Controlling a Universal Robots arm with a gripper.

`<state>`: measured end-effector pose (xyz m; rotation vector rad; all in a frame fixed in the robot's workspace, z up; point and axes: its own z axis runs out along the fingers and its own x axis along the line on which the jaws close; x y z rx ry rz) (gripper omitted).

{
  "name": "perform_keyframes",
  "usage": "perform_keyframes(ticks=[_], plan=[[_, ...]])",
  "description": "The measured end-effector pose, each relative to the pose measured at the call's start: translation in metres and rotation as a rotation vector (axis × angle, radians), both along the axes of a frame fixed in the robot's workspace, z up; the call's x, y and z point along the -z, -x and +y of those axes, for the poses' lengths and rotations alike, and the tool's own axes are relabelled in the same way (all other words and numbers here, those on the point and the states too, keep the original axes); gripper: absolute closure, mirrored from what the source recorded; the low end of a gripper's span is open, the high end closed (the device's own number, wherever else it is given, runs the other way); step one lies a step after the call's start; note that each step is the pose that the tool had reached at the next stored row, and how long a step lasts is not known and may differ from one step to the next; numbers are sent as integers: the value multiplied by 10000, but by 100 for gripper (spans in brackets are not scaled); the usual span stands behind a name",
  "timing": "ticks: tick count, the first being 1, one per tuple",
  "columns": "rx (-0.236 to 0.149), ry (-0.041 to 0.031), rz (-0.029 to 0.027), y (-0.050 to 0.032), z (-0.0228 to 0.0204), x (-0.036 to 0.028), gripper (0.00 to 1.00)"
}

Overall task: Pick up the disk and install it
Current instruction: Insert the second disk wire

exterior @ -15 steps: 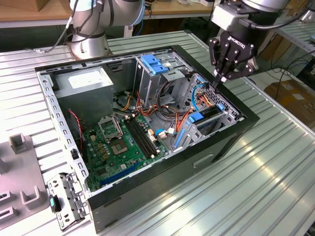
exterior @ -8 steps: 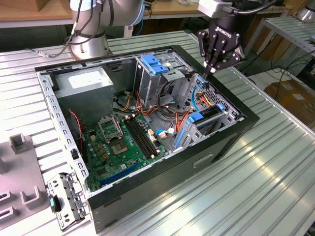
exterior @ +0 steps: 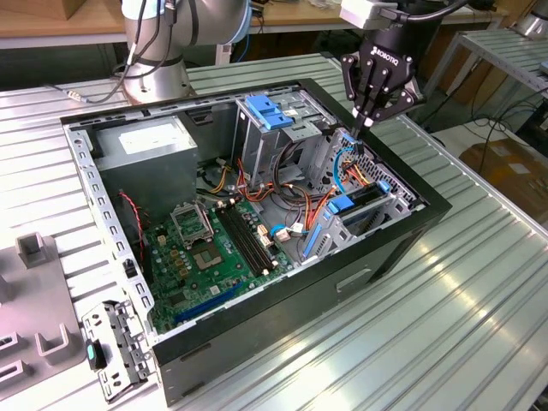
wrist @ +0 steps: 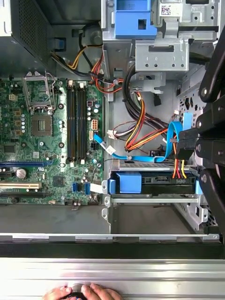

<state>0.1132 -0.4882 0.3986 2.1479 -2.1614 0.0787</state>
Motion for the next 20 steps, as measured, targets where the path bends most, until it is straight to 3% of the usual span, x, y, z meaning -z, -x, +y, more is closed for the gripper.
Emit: perform_keyframes(ticks=[11,13,16,18,19,20], plan=[[0,3,0,0,0,0,89],[0,52,0,0,1,0,89],[-1,211,0,0,1,0,89],[0,227,0,0,1,1,89],[-1,258,0,0,2,1,82],[0,272,0,0,1,0,82]])
